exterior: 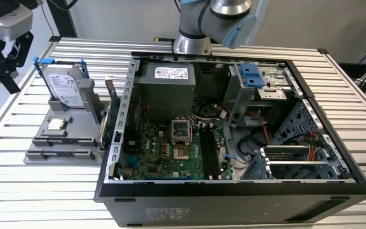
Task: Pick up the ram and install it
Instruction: 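Pick up the ram and move it above insertion slot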
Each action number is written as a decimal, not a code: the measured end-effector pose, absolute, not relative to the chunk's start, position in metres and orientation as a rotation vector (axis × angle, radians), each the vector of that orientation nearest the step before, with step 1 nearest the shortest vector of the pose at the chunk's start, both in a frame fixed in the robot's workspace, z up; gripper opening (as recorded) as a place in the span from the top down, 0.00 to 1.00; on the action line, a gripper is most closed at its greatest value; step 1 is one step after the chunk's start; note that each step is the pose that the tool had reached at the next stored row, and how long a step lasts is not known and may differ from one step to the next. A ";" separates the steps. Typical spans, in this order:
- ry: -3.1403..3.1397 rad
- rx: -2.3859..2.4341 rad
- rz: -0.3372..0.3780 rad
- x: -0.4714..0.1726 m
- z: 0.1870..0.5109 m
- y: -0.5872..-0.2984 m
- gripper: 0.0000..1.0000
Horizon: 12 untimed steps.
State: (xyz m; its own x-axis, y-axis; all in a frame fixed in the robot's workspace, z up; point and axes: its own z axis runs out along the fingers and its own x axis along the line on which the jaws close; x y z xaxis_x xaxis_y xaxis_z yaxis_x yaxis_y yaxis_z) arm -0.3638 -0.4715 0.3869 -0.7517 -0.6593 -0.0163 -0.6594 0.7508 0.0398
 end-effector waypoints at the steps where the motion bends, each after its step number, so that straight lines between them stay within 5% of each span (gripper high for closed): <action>1: 2.938 -1.107 0.067 -0.364 0.387 -0.472 1.00; 12: 2.884 -1.171 0.045 -0.360 0.386 -0.471 1.00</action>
